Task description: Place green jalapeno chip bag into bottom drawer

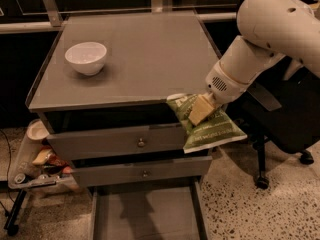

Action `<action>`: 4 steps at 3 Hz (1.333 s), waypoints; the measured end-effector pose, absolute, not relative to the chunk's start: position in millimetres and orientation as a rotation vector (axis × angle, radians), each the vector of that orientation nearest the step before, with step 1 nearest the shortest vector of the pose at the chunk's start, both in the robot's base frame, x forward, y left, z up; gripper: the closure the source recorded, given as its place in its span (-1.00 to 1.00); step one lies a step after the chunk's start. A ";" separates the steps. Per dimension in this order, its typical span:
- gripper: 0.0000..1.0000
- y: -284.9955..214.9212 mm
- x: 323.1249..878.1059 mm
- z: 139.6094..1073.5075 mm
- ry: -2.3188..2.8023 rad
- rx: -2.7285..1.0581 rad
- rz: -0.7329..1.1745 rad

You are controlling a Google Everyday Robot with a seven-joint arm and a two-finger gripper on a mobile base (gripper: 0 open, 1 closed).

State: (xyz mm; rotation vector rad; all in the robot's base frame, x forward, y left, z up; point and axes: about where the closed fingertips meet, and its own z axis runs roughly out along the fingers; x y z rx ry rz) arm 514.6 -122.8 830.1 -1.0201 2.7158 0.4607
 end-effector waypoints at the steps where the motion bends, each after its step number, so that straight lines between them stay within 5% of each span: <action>1: 1.00 -124.9 488.8 812.3 2.729 -1.033 0.526; 4: 1.00 -104.5 414.2 686.3 2.863 -1.015 0.729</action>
Offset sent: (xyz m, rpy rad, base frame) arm -0.1135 0.0179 -0.1369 0.1054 0.1946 0.0667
